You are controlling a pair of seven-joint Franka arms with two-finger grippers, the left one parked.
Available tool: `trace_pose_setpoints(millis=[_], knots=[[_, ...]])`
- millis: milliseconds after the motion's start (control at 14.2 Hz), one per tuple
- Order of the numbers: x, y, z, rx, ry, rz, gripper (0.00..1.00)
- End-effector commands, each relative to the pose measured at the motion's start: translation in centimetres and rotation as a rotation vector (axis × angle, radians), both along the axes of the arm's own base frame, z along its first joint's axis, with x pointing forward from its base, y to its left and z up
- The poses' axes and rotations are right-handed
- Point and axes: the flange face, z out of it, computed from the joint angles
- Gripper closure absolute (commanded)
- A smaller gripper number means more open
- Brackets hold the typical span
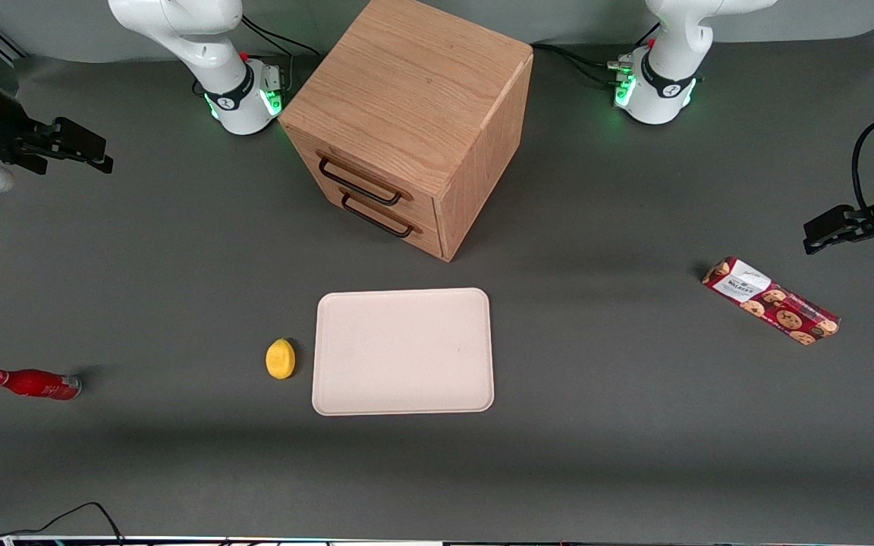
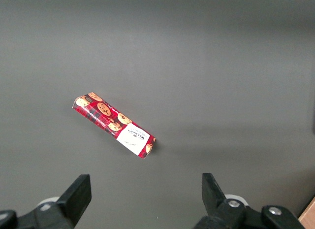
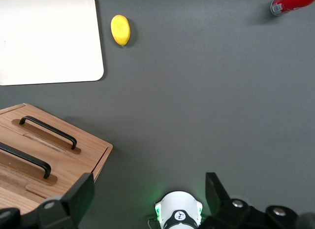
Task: Open upper drawer
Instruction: 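Move the right gripper toward the upper drawer's black handle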
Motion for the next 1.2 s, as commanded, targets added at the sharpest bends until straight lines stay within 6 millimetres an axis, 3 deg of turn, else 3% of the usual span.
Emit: trace_pose_setpoints(millis=[0, 282, 493, 775, 986, 1127], knots=[[0.0, -0.6, 0.6, 0.002, -0.014, -0.032, 0.0], [0.9, 0.5, -0.4, 0.072, 0.007, 0.007, 0.0], [0.9, 3.1, -0.8, 0.193, 0.004, 0.316, 0.0], [0.4, 13.0, -4.2, 0.294, 0.063, 0.806, 0.0], [-0.7, 20.0, -6.8, 0.351, 0.106, 0.96, 0.0], [-0.4, 22.9, -9.3, 0.384, 0.104, 1.021, 0.0]])
